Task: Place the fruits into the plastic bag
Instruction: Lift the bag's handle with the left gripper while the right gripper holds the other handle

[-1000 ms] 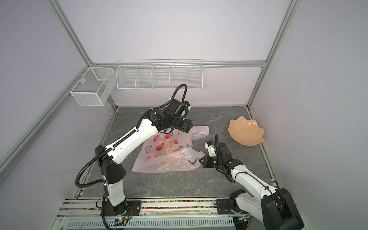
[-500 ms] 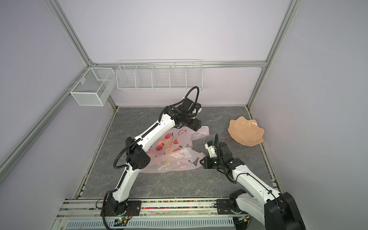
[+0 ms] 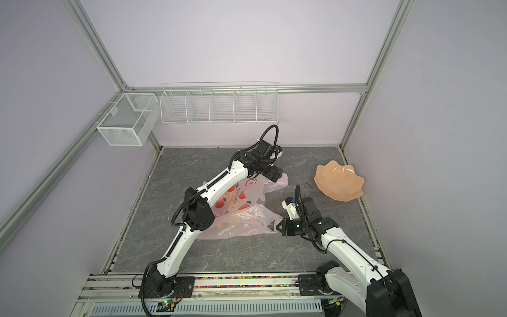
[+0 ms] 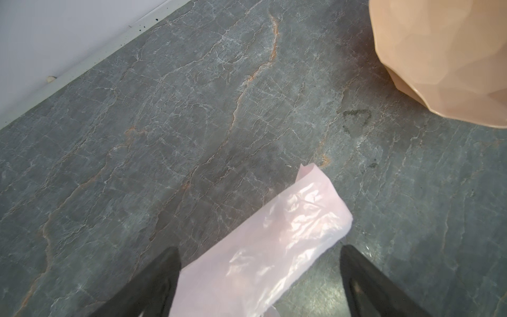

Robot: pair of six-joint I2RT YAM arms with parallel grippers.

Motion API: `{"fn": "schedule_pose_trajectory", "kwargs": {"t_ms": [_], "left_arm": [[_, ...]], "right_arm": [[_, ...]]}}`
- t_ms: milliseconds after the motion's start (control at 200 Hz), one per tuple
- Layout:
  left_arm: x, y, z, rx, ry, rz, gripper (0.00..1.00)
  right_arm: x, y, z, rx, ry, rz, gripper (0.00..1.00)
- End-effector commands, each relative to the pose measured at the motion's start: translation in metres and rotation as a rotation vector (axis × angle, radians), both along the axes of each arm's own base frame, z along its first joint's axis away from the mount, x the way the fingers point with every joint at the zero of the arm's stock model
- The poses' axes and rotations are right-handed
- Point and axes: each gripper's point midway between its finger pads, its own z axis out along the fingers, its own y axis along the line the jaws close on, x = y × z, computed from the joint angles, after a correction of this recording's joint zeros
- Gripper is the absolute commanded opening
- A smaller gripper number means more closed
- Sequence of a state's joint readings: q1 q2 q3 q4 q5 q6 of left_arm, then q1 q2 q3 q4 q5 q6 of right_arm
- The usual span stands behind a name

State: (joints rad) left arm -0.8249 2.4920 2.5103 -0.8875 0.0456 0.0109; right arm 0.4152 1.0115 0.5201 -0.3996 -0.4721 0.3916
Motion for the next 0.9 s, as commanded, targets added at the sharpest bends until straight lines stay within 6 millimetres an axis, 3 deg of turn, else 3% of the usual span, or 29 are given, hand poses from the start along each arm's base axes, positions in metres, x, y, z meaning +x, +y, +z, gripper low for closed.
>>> {"fn": "schedule_pose_trajectory", "kwargs": {"t_ms": [0, 285, 500, 545, 705, 895], "left_arm": [[0.008, -0.008, -0.01, 0.006, -0.034, -0.018, 0.92], [-0.001, -0.016, -0.049, 0.04, 0.018, -0.108, 0.92], [-0.007, -0.02, -0.059, 0.033, 0.038, -0.159, 0.87], [-0.01, -0.022, -0.06, 0.025, 0.045, -0.176, 0.81], [-0.016, -0.022, -0.058, 0.021, 0.057, -0.214, 0.4], [-0.018, -0.02, -0.037, 0.005, 0.035, -0.217, 0.0]], "right_arm": [[-0.005, 0.004, 0.009, 0.013, -0.013, 0.049, 0.06], [-0.01, 0.003, 0.01, 0.004, -0.011, 0.071, 0.06], [-0.01, 0.003, 0.011, 0.006, -0.009, 0.073, 0.06], [-0.01, 0.004, 0.011, 0.008, -0.009, 0.076, 0.06], [-0.008, 0.004, 0.011, 0.002, -0.011, 0.077, 0.06], [-0.005, 0.003, 0.013, -0.008, -0.021, 0.07, 0.06]]}}
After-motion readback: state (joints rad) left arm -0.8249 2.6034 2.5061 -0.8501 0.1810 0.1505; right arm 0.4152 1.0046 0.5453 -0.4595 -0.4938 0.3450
